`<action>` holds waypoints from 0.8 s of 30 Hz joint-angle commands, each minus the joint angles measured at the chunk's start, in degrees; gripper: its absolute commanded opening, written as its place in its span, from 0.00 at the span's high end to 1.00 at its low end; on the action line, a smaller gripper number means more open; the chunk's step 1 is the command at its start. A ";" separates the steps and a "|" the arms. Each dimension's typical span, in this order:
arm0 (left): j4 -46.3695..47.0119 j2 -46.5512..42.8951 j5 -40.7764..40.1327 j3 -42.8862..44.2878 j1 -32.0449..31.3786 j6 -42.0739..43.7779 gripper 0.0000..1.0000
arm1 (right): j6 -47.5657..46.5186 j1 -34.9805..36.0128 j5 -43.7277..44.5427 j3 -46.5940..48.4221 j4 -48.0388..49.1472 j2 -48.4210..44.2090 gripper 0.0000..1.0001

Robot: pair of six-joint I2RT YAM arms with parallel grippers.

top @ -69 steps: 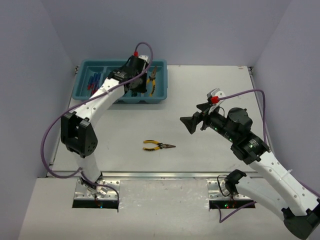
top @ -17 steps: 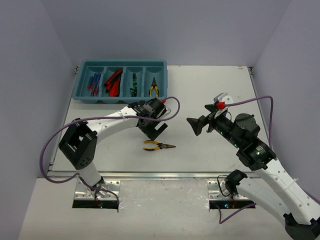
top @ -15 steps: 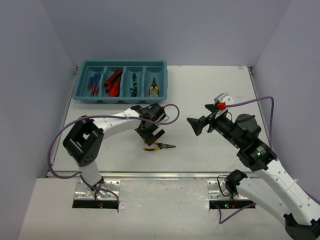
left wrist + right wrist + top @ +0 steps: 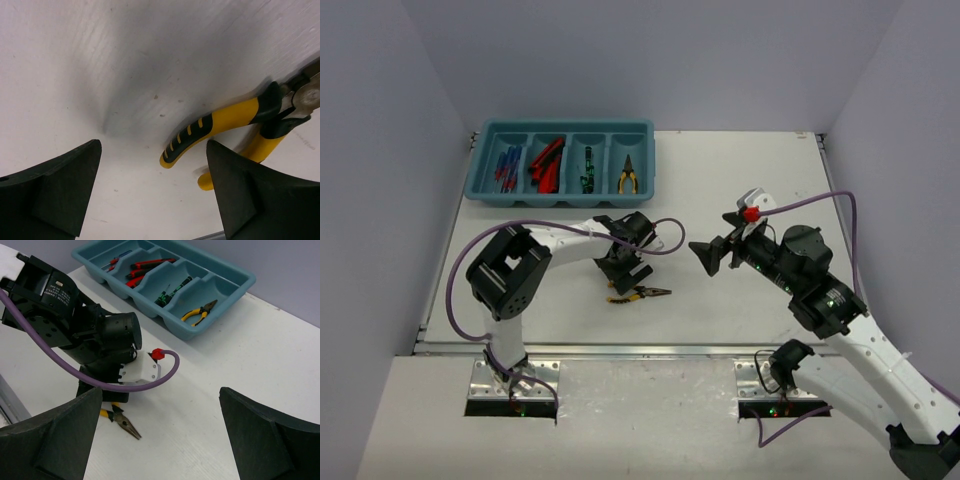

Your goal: Sort the tools into containers

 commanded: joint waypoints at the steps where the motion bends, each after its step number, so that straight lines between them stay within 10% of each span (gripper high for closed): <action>1: 6.34 -0.26 5.34 -0.90 0.02 0.37 0.17 | -1.01 0.02 -1.40 0.15 2.70 0.50 0.01; 14: 3.67 5.09 14.77 -0.62 1.20 -0.32 0.97 | -1.19 0.10 -2.21 0.01 2.79 0.08 0.01; 24: 0.28 -3.82 20.01 2.70 -0.03 0.71 1.00 | -0.93 0.02 0.04 -0.16 3.32 -0.27 0.01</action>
